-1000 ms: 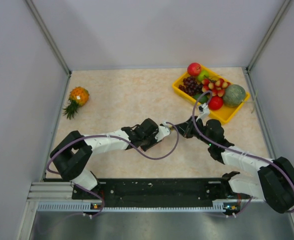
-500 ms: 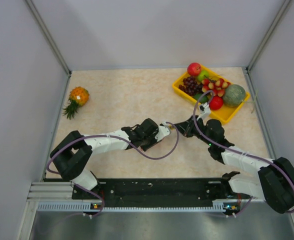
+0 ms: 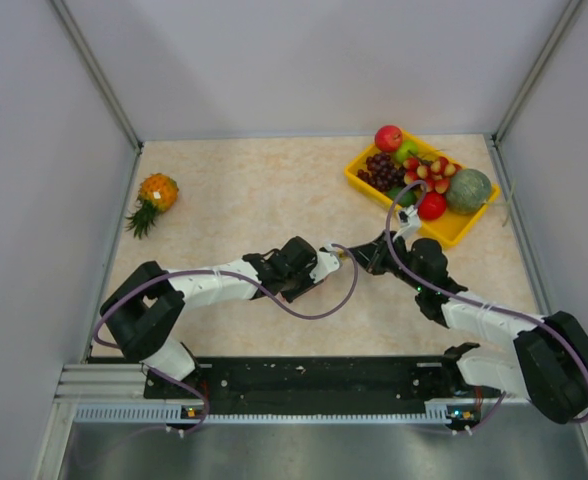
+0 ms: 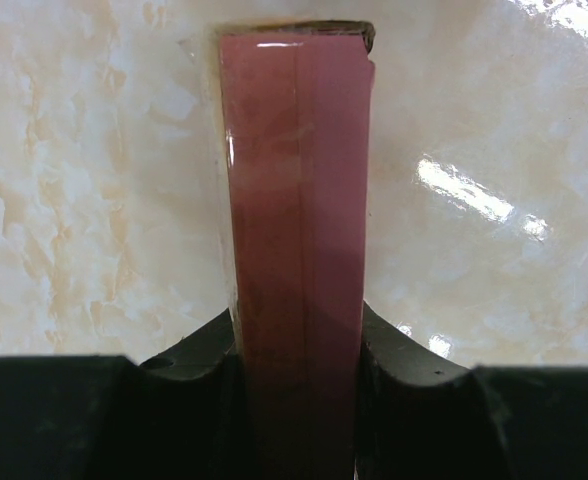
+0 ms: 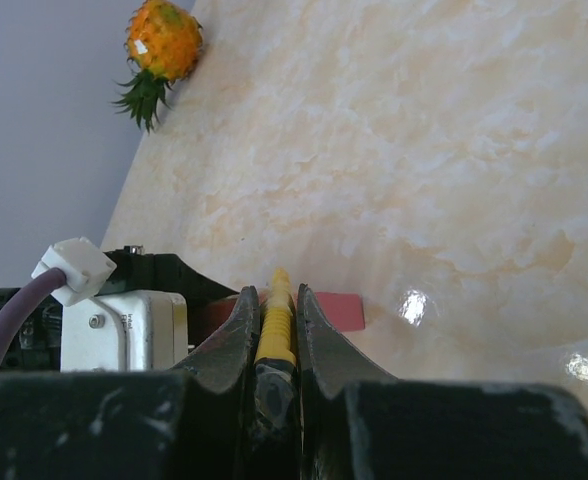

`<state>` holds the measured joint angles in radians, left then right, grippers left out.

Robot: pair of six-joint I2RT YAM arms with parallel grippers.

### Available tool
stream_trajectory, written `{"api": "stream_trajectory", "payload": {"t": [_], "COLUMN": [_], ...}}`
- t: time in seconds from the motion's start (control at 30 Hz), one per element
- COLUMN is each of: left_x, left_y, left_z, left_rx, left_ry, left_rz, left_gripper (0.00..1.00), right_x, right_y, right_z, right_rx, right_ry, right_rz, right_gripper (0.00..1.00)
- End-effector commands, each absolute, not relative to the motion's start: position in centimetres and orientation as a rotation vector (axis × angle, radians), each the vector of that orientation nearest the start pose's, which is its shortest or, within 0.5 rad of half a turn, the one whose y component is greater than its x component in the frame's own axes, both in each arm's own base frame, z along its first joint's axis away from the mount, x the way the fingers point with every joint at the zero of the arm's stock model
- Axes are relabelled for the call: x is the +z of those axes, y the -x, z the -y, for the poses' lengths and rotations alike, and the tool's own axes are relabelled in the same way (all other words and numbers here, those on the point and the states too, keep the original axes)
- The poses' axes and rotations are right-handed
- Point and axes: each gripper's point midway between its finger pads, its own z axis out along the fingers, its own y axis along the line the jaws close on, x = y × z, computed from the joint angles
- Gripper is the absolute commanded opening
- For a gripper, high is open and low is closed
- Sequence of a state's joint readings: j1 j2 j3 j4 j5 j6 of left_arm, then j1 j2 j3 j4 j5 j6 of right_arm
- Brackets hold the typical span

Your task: Unpack the express box

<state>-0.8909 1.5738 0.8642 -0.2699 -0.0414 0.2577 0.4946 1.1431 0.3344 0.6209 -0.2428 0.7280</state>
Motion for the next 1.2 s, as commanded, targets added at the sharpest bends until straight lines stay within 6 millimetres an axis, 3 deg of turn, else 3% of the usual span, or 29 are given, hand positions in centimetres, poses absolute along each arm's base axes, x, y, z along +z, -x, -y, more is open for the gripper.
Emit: {"api": "stream_trajectory", "payload": {"t": [0.0, 0.4, 0.67, 0.9, 1.17], "left_x": [3.0, 3.0, 3.0, 3.0, 3.1], "left_y": [-23.4, -23.5, -23.5, -23.5, -23.7], "left_z": [26.5, 26.6, 26.5, 26.5, 26.4], "left_rx": [-0.204, -0.198, -0.196, -0.194, -0.179], "left_ry": [-1.385, -1.382, -1.377, -1.371, -1.351], "left_rz": [-2.172, -2.172, -2.177, -2.180, -2.186], "left_gripper": [0.13, 0.13, 0.13, 0.12, 0.11], "right_x": [15.8, 16.5, 15.8, 14.6, 12.2], "right_y": [-27.8, -27.8, -27.3, -26.5, -25.6], "right_z": [-23.4, -23.5, -24.3, -24.8, -23.8], "right_rx": [1.124, 1.133, 1.163, 1.155, 1.060], "right_ry": [-0.001, -0.015, 0.017, 0.041, 0.093], "right_rz": [-1.825, -1.806, -1.833, -1.881, -1.952], "right_gripper": [0.00, 0.00, 0.00, 0.00, 0.00]}}
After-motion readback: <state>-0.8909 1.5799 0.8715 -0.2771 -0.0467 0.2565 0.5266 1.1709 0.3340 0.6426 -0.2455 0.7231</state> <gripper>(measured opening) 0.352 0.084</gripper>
